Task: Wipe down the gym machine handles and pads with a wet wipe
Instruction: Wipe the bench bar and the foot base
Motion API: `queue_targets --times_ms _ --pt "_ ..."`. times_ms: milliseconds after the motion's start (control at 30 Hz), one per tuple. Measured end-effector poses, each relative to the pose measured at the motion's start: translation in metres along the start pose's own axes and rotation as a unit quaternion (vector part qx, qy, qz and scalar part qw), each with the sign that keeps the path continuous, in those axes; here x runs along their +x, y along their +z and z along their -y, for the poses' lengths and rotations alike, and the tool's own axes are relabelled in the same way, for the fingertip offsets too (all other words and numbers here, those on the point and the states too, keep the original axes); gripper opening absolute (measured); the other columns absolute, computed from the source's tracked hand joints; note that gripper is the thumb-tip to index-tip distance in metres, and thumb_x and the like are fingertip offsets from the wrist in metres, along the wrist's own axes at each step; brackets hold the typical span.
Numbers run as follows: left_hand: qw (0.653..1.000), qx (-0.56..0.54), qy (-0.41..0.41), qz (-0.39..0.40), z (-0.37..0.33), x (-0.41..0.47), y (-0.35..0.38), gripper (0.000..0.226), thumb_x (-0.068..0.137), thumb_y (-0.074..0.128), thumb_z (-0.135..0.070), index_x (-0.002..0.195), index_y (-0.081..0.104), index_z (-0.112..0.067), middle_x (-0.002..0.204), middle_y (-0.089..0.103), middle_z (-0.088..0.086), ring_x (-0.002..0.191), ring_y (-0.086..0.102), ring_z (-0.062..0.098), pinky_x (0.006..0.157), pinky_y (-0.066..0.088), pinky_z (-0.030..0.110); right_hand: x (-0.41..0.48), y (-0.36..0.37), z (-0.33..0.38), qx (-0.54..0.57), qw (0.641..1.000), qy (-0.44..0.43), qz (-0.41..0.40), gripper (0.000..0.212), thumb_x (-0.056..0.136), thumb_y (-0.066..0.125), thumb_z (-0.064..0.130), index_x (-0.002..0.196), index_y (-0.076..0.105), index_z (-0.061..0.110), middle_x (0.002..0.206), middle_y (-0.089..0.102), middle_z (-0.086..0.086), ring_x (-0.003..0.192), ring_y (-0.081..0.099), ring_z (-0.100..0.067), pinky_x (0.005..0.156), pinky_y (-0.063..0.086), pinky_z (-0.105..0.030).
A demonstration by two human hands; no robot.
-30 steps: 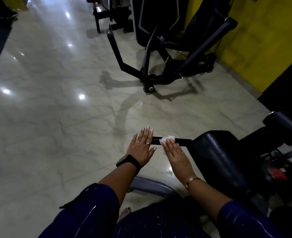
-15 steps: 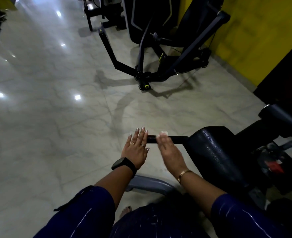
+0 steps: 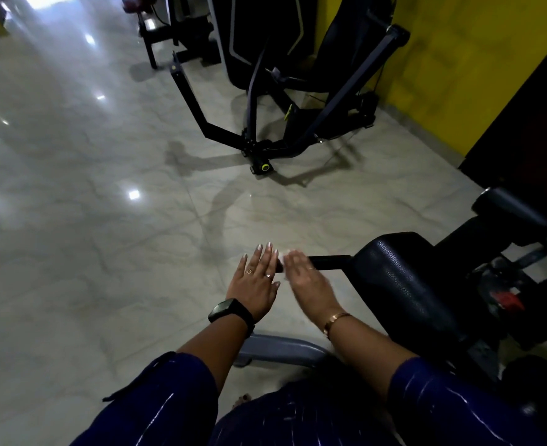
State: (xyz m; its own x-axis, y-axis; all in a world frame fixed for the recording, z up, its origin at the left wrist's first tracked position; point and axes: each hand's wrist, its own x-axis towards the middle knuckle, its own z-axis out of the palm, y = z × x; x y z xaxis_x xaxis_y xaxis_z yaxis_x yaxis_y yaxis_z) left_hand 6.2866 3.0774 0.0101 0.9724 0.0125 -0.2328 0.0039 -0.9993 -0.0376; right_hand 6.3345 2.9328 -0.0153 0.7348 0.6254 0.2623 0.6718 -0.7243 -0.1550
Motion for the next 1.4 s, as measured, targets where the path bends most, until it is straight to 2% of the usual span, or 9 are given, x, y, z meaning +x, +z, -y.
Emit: queue_targets --times_ms 100,267,500,600,767,1100,1167,1300,1400 --pt "1.0 0.011 0.014 -0.006 0.006 0.001 0.003 0.067 0.104 0.023 -0.039 0.152 -0.017 -0.014 0.16 -0.021 0.003 0.15 -0.015 0.023 0.118 -0.01 0.041 -0.01 -0.002 -0.029 -0.07 0.992 0.085 0.054 0.055 0.066 0.054 -0.015 0.12 0.06 -0.01 0.117 0.063 -0.029 0.108 0.064 -0.037 0.071 0.058 -0.033" --pt "0.999 0.005 0.032 -0.006 0.009 0.001 0.001 0.065 0.105 0.02 -0.039 0.151 -0.019 -0.015 0.159 -0.023 0.001 0.149 -0.016 0.022 0.118 -0.011 0.041 -0.003 0.002 -0.014 -0.116 0.969 0.183 0.118 0.062 0.06 0.078 -0.005 0.119 0.061 -0.009 0.12 0.062 -0.026 0.113 0.061 -0.036 0.081 0.056 -0.035" --pt "0.999 -0.042 0.024 -0.024 0.035 0.004 -0.002 0.065 0.105 0.022 -0.036 0.141 -0.027 -0.015 0.16 -0.02 0.005 0.15 -0.012 0.021 0.12 -0.005 0.038 0.007 0.002 0.007 0.054 0.948 0.313 -0.006 0.043 0.071 0.061 -0.019 0.111 0.063 -0.005 0.106 0.059 -0.02 0.089 0.056 -0.038 0.072 0.055 -0.037" --pt "0.999 -0.026 0.042 -0.001 0.046 0.008 -0.003 0.063 0.106 0.02 -0.035 0.147 -0.023 -0.014 0.162 -0.017 0.006 0.15 -0.012 0.021 0.12 -0.004 0.037 0.018 0.004 0.042 0.08 0.957 0.275 -0.042 0.044 0.062 0.071 -0.016 0.103 0.066 0.0 0.098 0.062 -0.015 0.082 0.058 -0.033 0.066 0.056 -0.033" --pt "0.997 -0.003 0.075 0.036 0.055 0.013 -0.005 0.065 0.105 0.023 -0.03 0.153 -0.016 -0.01 0.162 -0.017 0.009 0.15 -0.014 0.022 0.12 -0.005 0.037 0.013 0.017 0.084 0.087 0.986 0.125 -0.062 0.035 0.085 0.061 0.0 0.119 0.062 0.0 0.108 0.062 -0.012 0.094 0.055 -0.026 0.074 0.055 -0.033" --pt "0.991 -0.041 0.124 -0.008 0.054 0.018 -0.004 0.061 0.106 0.02 -0.035 0.154 -0.01 -0.011 0.163 -0.013 0.007 0.15 -0.011 0.02 0.12 -0.003 0.036 -0.003 0.011 0.025 -0.027 0.927 0.361 -0.098 0.042 0.076 0.039 -0.013 0.113 0.059 -0.008 0.099 0.058 -0.022 0.082 0.054 -0.038 0.07 0.056 -0.044" --pt "0.989 -0.027 0.144 -0.022 0.053 0.02 -0.008 0.061 0.107 0.02 -0.033 0.154 -0.011 -0.012 0.163 -0.013 0.007 0.15 -0.011 0.021 0.12 -0.003 0.037 0.012 0.013 0.044 -0.017 0.932 0.345 -0.113 0.043 0.079 0.036 -0.009 0.115 0.06 -0.007 0.102 0.059 -0.022 0.09 0.053 -0.036 0.079 0.056 -0.044" --pt "0.984 -0.03 0.169 -0.035 0.044 0.024 -0.016 0.062 0.106 0.024 -0.03 0.154 -0.011 -0.012 0.163 -0.014 0.008 0.15 -0.011 0.021 0.12 -0.005 0.037 0.013 0.014 0.059 0.009 0.969 0.234 -0.079 0.049 0.07 0.072 -0.01 0.118 0.061 -0.008 0.109 0.064 -0.021 0.101 0.06 -0.035 0.091 0.051 -0.038" --pt "0.984 -0.028 0.175 -0.031 0.038 0.024 -0.018 0.064 0.106 0.026 -0.029 0.153 -0.013 -0.01 0.162 -0.015 0.009 0.15 -0.012 0.021 0.12 -0.005 0.036 0.0 0.008 0.033 -0.058 0.976 0.207 -0.032 0.05 0.076 0.054 -0.012 0.126 0.055 -0.009 0.118 0.062 -0.024 0.109 0.06 -0.036 0.093 0.052 -0.038"
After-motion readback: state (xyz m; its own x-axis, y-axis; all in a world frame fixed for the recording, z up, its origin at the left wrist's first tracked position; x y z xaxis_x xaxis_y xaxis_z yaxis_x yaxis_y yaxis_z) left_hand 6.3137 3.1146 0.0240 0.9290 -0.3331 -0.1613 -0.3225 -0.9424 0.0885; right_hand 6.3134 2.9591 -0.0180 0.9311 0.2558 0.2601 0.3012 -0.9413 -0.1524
